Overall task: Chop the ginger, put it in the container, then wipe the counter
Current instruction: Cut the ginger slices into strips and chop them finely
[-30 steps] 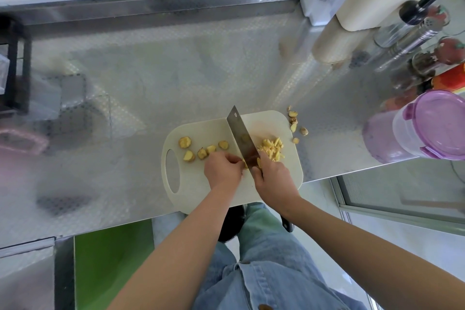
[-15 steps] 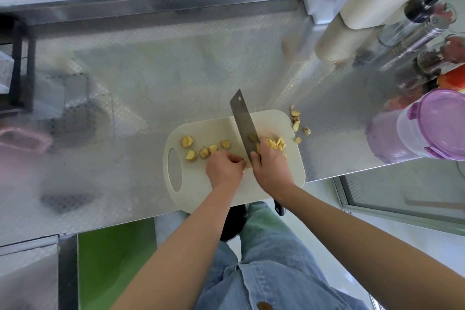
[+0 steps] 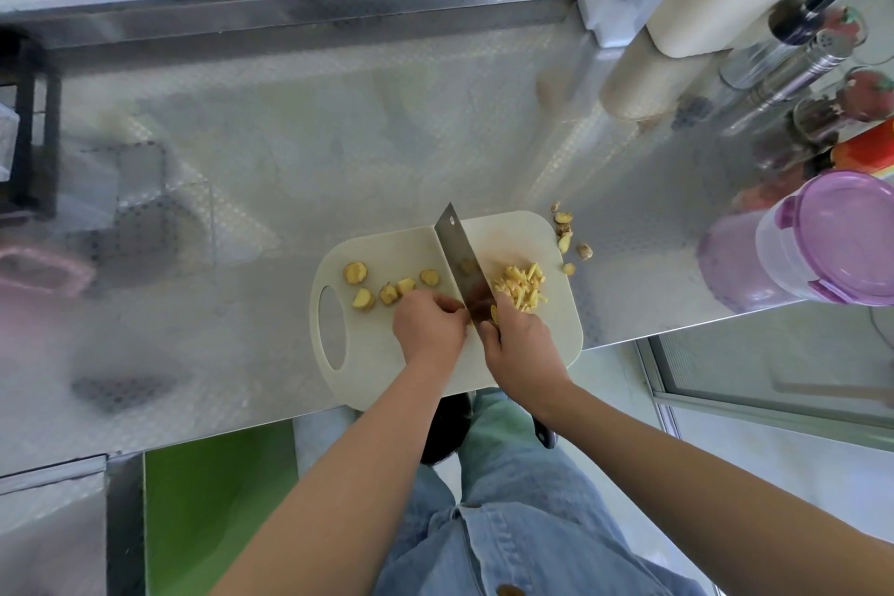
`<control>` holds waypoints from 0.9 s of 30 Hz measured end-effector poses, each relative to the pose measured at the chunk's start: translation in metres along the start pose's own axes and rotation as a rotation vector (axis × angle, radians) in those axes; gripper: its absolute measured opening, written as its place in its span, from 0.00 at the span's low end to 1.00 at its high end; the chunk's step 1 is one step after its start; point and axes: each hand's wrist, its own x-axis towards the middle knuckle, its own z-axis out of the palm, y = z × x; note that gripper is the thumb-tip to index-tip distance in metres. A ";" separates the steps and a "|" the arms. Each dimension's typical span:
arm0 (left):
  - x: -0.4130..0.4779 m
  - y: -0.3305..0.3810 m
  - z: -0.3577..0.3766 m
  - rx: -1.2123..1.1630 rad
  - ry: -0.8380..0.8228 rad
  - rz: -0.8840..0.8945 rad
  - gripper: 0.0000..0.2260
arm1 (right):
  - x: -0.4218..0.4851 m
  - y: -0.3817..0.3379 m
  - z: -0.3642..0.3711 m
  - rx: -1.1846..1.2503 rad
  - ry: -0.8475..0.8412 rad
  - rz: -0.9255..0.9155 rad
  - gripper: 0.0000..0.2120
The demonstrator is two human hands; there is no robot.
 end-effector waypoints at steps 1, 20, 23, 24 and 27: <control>0.001 0.000 0.000 0.006 -0.002 -0.001 0.03 | 0.000 -0.001 0.001 0.002 0.004 0.001 0.08; -0.002 -0.015 -0.017 0.046 0.159 0.222 0.04 | 0.000 -0.002 0.010 0.152 0.057 0.011 0.09; -0.002 -0.015 -0.023 0.104 0.242 0.263 0.05 | 0.001 0.002 0.010 0.167 0.068 0.040 0.15; -0.001 -0.014 -0.026 0.131 0.268 0.266 0.05 | 0.003 0.004 0.008 0.171 0.088 0.061 0.16; 0.006 -0.009 -0.032 0.244 0.330 0.305 0.06 | 0.014 0.011 -0.002 0.168 0.141 0.127 0.15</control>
